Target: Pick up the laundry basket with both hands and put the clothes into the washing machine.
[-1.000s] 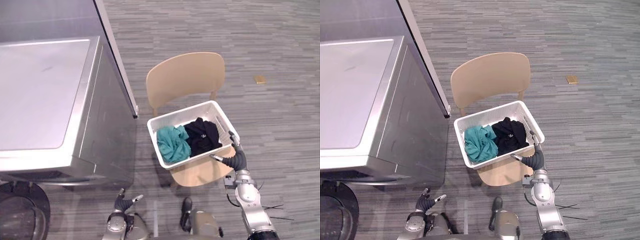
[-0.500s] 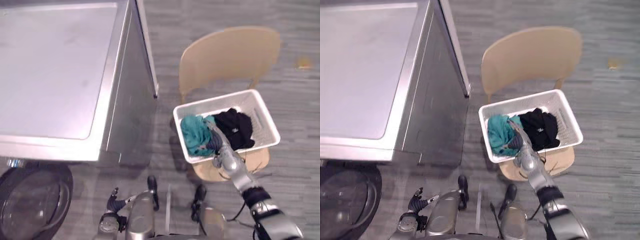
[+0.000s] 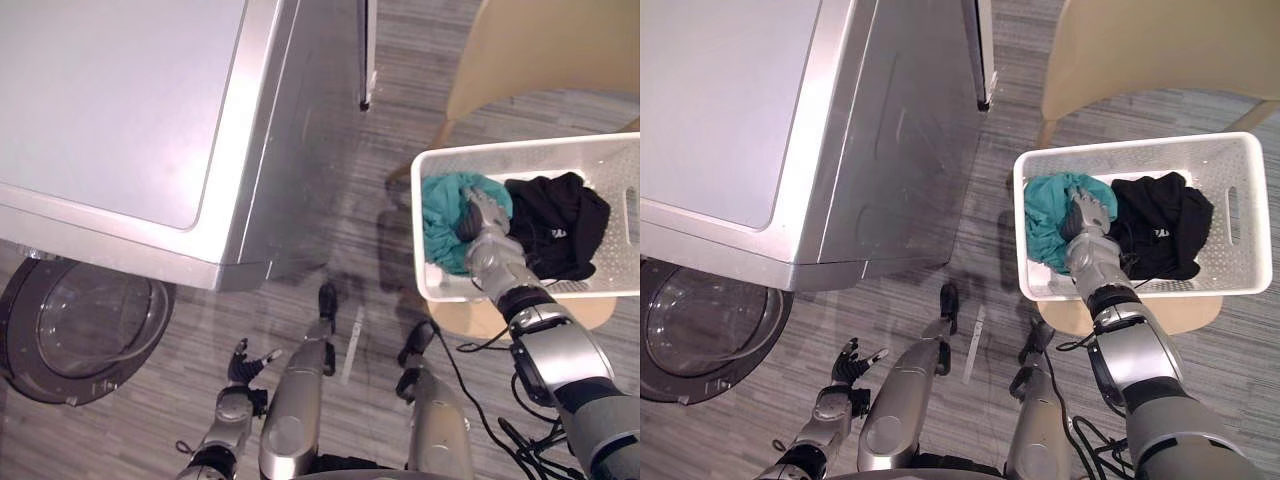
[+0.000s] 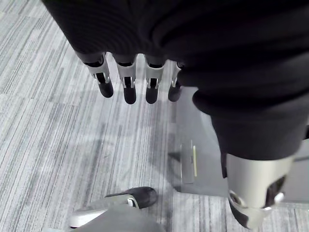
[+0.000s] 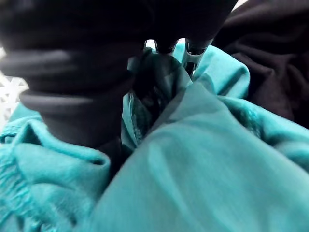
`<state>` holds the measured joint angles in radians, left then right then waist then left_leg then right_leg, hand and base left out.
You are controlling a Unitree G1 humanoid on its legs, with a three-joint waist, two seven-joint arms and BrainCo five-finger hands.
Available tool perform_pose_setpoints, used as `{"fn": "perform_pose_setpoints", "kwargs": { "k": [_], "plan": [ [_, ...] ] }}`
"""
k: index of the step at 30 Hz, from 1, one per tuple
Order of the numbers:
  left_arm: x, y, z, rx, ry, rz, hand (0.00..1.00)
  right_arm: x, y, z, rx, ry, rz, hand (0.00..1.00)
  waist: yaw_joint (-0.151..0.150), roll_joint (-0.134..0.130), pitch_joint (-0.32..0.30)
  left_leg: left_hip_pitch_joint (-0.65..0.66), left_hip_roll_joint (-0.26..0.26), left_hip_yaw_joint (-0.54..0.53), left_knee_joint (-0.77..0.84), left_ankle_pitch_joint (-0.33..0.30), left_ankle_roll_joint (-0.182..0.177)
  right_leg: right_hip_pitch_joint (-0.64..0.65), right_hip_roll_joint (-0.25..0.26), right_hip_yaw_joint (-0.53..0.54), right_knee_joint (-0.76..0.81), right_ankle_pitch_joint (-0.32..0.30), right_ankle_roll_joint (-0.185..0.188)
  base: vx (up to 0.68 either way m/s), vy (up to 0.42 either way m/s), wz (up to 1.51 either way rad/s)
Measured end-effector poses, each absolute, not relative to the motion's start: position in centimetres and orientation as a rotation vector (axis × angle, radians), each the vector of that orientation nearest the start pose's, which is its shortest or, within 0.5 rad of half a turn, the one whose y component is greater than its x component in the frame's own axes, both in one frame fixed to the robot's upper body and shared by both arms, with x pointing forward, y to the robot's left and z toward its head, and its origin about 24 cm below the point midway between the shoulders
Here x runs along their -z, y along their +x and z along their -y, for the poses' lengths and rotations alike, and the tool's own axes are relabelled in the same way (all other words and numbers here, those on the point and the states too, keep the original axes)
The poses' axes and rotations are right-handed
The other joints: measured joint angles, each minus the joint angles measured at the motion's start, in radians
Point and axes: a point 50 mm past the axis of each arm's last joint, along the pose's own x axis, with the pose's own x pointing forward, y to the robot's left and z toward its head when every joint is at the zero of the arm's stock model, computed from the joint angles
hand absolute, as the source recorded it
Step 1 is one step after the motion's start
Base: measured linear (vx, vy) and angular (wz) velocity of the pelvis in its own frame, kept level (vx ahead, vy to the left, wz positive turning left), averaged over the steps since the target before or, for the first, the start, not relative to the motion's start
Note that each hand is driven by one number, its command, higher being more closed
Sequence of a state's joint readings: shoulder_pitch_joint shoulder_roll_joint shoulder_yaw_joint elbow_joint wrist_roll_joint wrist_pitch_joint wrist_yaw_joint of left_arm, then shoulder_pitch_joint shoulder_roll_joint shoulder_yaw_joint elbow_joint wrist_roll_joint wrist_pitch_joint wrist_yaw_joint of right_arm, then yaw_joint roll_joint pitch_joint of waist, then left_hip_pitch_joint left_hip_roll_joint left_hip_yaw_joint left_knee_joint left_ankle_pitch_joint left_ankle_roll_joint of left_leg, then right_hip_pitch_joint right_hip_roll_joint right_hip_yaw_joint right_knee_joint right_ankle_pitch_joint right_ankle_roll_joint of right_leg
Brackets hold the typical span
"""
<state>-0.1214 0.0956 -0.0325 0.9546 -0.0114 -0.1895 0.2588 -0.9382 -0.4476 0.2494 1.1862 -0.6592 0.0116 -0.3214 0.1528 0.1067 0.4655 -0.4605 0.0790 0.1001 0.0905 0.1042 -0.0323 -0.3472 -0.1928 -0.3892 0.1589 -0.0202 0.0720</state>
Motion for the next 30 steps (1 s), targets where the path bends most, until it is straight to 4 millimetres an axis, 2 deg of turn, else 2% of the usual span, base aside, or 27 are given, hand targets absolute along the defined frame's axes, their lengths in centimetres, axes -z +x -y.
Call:
{"fn": "perform_pose_setpoints", "kwargs": {
  "k": [2,10,13,15,18,20,21,23,26,28,30],
  "plan": [
    [10.5,21.2,-18.1,-0.239,0.157,-0.606,0.00,-12.3,39.6,24.1,0.272,-1.248,-0.069,1.00,0.000,0.000,0.001,0.000,0.000,-0.001,-0.027,0.016,-0.002,-0.010,0.003,0.001,-0.004,0.000,0.000,0.00,0.000,0.00],
    [10.1,21.9,-16.7,-0.223,0.113,-0.580,0.00,-12.3,39.6,22.8,0.243,-1.126,-0.026,1.00,-0.005,-0.008,0.012,0.075,0.008,0.018,-0.049,0.017,-0.002,0.036,0.013,0.034,-0.007,0.005,-0.007,0.02,-0.009,-0.09],
    [10.0,21.9,-16.7,-0.226,0.110,-0.575,0.00,-13.2,39.0,22.0,0.262,-1.004,0.076,1.00,-0.016,-0.014,0.020,0.122,0.012,0.027,-0.059,0.016,-0.002,0.073,0.016,0.045,-0.009,0.005,-0.007,0.01,-0.012,-0.14],
    [9.9,21.7,-17.1,-0.239,0.108,-0.569,0.00,-14.6,38.3,20.7,0.265,-0.888,0.193,1.00,-0.032,-0.032,0.030,0.168,0.012,0.042,-0.067,0.016,-0.003,0.103,0.016,0.063,-0.010,0.005,-0.007,0.00,0.005,-0.19],
    [10.1,21.2,-17.3,-0.236,0.105,-0.576,0.00,-14.3,36.4,20.0,0.277,-0.709,0.274,1.00,-0.046,-0.046,0.025,0.233,0.011,0.050,-0.090,0.014,-0.004,0.155,0.017,0.068,-0.017,0.005,-0.006,0.01,0.021,-0.10],
    [10.8,19.9,-18.0,-0.239,0.116,-0.615,0.00,-13.2,34.5,18.3,0.249,-0.522,0.316,1.00,-0.062,-0.087,-0.008,0.269,0.009,0.069,-0.102,0.001,-0.014,0.179,0.019,0.094,-0.030,-0.009,0.007,0.02,0.021,-0.25],
    [11.0,19.5,-18.2,-0.245,0.113,-0.629,0.00,-12.8,33.9,17.9,0.243,-0.489,0.321,1.00,-0.064,-0.095,-0.015,0.280,0.009,0.073,-0.110,0.001,-0.014,0.185,0.020,0.098,-0.034,-0.009,0.008,0.04,0.008,-0.24],
    [11.9,17.6,-19.2,-0.276,0.106,-0.687,0.00,-10.6,31.3,16.5,0.196,-0.292,0.304,1.00,-0.083,-0.129,-0.066,0.338,0.007,0.090,-0.141,0.000,-0.015,0.228,0.023,0.110,-0.050,-0.011,0.011,0.05,0.010,-0.18],
    [12.5,16.0,-20.3,-0.304,0.103,-0.728,0.00,-9.3,28.6,15.8,0.141,-0.109,0.297,1.00,-0.084,-0.148,-0.135,0.392,0.005,0.116,-0.164,-0.001,-0.017,0.257,0.025,0.137,-0.058,-0.010,0.013,0.06,0.014,-0.24],
    [12.7,15.2,-20.8,-0.308,0.116,-0.747,0.00,-9.3,27.8,14.9,0.080,-0.024,0.315,1.00,-0.086,-0.156,-0.168,0.404,0.006,0.127,-0.163,-0.004,-0.021,0.258,0.026,0.152,-0.055,-0.010,0.013,0.02,0.008,-0.23],
    [12.5,15.4,-20.9,-0.308,0.118,-0.733,0.00,-9.5,27.5,14.1,0.035,0.060,0.334,1.00,-0.088,-0.155,-0.172,0.401,0.009,0.112,-0.143,-0.010,-0.021,0.250,0.024,0.164,-0.012,-0.014,0.020,-0.02,0.004,0.07]
  ]
}}
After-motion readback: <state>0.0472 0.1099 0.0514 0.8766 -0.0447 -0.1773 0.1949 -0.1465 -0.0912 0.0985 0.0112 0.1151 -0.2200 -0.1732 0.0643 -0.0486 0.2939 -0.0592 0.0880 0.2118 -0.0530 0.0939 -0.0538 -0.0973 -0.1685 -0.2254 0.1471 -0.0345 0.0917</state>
